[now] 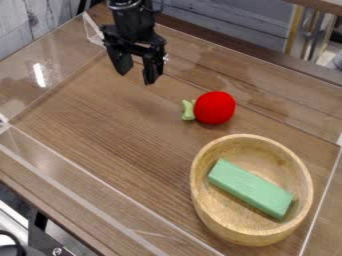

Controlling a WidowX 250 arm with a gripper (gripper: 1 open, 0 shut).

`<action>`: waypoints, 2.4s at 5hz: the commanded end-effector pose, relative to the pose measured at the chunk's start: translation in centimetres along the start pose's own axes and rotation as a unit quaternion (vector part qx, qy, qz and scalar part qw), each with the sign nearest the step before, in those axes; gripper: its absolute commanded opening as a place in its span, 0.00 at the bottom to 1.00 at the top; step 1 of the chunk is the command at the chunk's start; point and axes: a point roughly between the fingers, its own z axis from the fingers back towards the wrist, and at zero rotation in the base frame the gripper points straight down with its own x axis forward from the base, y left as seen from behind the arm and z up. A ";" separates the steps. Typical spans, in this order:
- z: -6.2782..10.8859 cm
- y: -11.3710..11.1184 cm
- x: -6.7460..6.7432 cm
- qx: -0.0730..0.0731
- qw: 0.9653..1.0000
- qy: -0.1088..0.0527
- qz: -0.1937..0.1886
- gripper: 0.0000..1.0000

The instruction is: Move the red fruit to the right

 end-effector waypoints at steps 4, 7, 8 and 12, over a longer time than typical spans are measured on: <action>-0.3 -2.6 0.6 0.008 1.000 -0.016 0.019 1.00; 0.7 -2.2 0.7 0.005 0.998 -0.024 0.058 1.00; 1.0 -2.2 1.0 0.000 0.999 -0.023 0.037 1.00; 3.6 2.2 -1.5 0.027 0.995 -0.048 0.085 1.00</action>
